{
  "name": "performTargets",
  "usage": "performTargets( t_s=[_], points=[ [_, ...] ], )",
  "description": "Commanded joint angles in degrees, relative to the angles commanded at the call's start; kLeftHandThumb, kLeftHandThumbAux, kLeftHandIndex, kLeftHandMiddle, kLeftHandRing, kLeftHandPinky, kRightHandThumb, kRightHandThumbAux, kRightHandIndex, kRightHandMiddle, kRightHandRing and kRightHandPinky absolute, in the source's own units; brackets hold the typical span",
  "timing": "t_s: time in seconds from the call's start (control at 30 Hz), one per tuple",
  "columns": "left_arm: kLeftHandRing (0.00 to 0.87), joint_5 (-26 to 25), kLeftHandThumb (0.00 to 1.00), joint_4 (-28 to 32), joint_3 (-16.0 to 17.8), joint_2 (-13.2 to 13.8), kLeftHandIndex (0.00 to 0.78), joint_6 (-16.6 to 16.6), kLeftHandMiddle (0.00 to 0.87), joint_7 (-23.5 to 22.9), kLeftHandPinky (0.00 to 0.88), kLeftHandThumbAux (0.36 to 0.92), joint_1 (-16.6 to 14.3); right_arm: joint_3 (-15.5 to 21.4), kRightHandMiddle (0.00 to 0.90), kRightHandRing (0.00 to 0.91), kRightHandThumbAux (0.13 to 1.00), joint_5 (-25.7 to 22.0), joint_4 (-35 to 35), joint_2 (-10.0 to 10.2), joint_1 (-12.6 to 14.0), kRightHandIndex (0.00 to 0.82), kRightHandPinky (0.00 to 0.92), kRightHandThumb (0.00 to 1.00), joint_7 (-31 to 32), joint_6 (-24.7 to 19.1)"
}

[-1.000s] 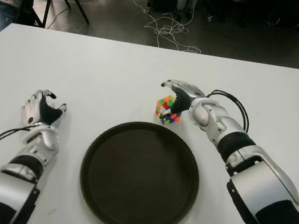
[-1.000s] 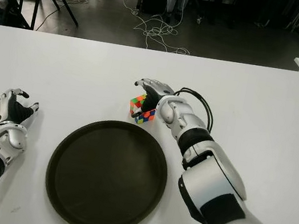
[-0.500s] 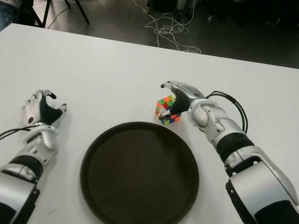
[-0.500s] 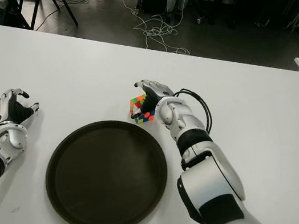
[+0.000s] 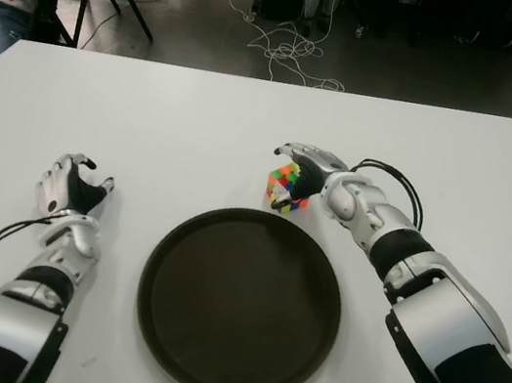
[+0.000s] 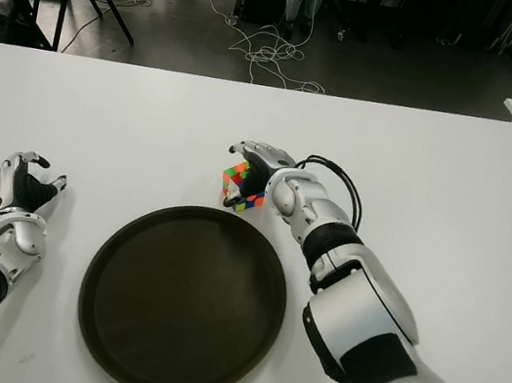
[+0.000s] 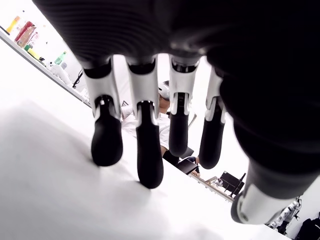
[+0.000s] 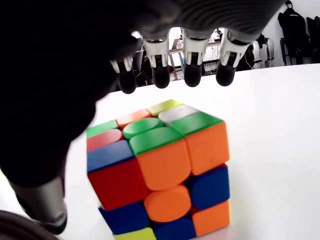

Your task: Pick up the Rubik's Cube and put it in the plate

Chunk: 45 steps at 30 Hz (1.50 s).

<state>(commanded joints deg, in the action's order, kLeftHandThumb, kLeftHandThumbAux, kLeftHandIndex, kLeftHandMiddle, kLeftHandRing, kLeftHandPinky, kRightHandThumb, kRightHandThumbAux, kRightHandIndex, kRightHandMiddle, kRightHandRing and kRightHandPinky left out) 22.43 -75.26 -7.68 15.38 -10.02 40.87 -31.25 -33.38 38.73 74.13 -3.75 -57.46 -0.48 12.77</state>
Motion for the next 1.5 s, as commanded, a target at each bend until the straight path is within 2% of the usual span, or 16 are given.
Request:
performTargets(
  t_s=[0.4, 1.1, 1.5],
  points=[
    [0.299, -0.3, 0.698, -0.1, 0.2, -0.1, 0.406, 1.0, 0.28, -0.4, 0.335, 0.712, -0.3, -0.2, 0.0, 0.0, 0.737, 0.3, -0.1, -0.2, 0.2, 0.0, 0.0, 0.0, -0.3, 0.0],
    [0.304, 0.1, 0.697, 0.0, -0.1, -0.1, 0.405, 1.1, 0.285, -0.2, 0.342, 0.712, -0.3, -0.9, 0.0, 0.0, 0.679, 0.8, 0.2, -0.3, 0.8, 0.0, 0.0, 0.0, -0.5, -0.2],
    [0.312, 0.4, 0.701, 0.0, -0.5, 0.1, 0.408, 1.0, 0.294, 0.2, 0.356, 0.71, -0.3, -1.7, 0.0, 0.0, 0.707, 1.6, -0.2, -0.4, 1.1, 0.0, 0.0, 0.0, -1.2, -0.2]
  ],
)
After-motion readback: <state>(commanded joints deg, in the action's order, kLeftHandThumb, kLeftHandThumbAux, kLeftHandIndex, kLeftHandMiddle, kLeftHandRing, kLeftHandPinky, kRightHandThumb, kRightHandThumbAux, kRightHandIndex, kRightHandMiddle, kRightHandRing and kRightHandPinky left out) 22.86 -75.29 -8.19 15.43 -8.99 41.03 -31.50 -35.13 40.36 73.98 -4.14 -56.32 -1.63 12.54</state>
